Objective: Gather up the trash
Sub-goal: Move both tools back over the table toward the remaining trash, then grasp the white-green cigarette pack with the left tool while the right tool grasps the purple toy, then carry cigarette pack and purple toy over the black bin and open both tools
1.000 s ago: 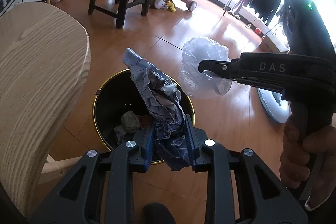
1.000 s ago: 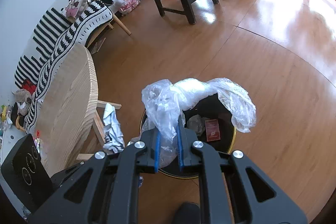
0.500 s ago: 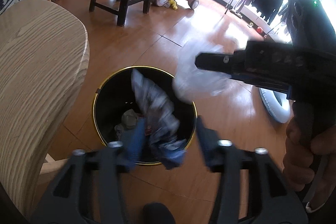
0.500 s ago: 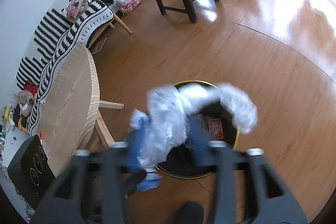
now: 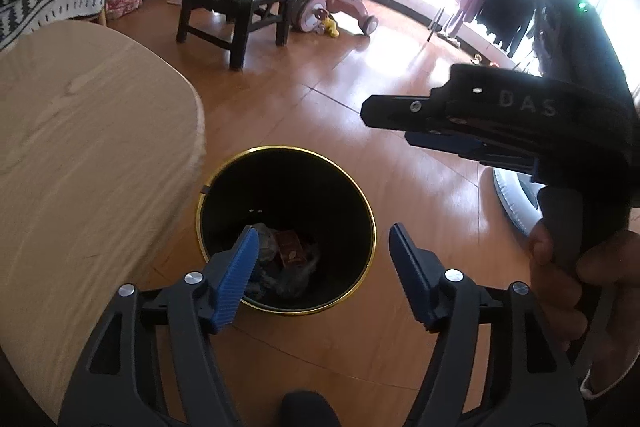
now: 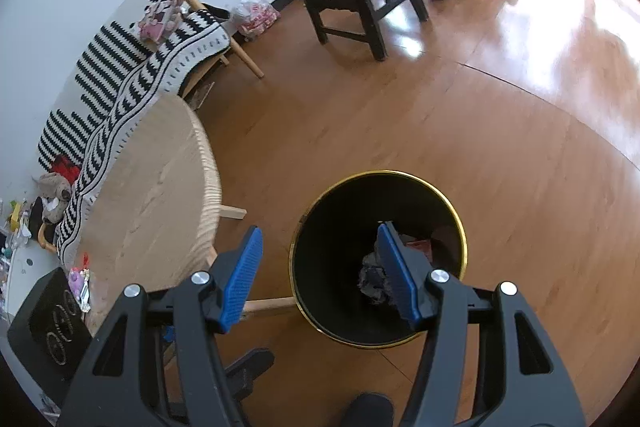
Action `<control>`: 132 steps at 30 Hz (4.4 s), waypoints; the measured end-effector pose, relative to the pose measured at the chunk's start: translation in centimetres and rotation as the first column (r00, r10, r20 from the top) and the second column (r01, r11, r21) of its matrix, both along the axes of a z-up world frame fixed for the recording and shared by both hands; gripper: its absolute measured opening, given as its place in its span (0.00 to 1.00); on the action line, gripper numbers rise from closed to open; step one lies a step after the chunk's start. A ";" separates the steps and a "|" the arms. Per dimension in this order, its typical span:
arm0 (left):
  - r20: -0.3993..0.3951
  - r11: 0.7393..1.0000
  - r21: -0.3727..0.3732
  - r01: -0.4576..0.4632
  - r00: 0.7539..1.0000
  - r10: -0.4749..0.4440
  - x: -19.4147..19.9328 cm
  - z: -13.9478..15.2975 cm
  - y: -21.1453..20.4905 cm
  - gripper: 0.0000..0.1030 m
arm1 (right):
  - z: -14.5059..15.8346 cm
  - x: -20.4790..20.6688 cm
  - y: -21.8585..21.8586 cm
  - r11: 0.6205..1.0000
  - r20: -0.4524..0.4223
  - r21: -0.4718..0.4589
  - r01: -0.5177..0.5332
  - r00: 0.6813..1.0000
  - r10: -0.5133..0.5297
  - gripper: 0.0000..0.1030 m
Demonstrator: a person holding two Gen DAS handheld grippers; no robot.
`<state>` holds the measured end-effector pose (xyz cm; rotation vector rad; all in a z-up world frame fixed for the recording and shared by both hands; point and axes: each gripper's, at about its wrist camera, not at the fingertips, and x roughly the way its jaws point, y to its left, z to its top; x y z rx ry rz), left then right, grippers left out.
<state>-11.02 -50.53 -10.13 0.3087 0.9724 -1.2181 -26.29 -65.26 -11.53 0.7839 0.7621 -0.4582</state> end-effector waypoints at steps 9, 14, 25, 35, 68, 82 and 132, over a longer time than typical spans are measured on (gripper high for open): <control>0.057 0.991 -0.070 -0.112 0.992 0.116 2.6 4.9 7.6 0.83 | 3.6 4.7 5.5 0.991 0.026 -0.088 -0.104 0.994 0.107 0.65; 0.122 0.960 -0.078 -0.267 0.954 0.275 5.3 7.0 14.1 0.89 | 5.9 9.0 10.1 0.975 0.062 -0.117 -0.191 0.978 0.199 0.70; 0.255 0.745 0.002 -0.667 0.721 0.645 11.5 7.6 29.9 0.90 | 8.9 19.8 23.6 0.893 0.095 -0.155 -0.423 0.893 0.440 0.76; 0.228 0.539 0.060 -0.840 0.537 0.812 13.8 5.4 41.2 0.90 | 8.4 27.8 34.5 0.801 0.070 -0.137 -0.583 0.801 0.594 0.76; 0.149 0.496 0.093 -0.863 0.504 0.851 17.4 0.9 42.9 0.54 | 2.6 39.7 44.2 0.715 0.001 -0.009 -0.699 0.715 0.699 0.43; 0.116 0.523 0.030 -0.852 0.523 0.845 15.4 4.4 46.3 0.47 | 6.5 36.4 43.0 0.737 0.095 -0.078 -0.672 0.730 0.676 0.38; 0.258 0.840 0.057 -0.540 0.820 0.510 13.1 5.9 38.2 0.54 | 7.6 26.3 33.0 0.774 0.026 -0.162 -0.613 0.781 0.624 0.38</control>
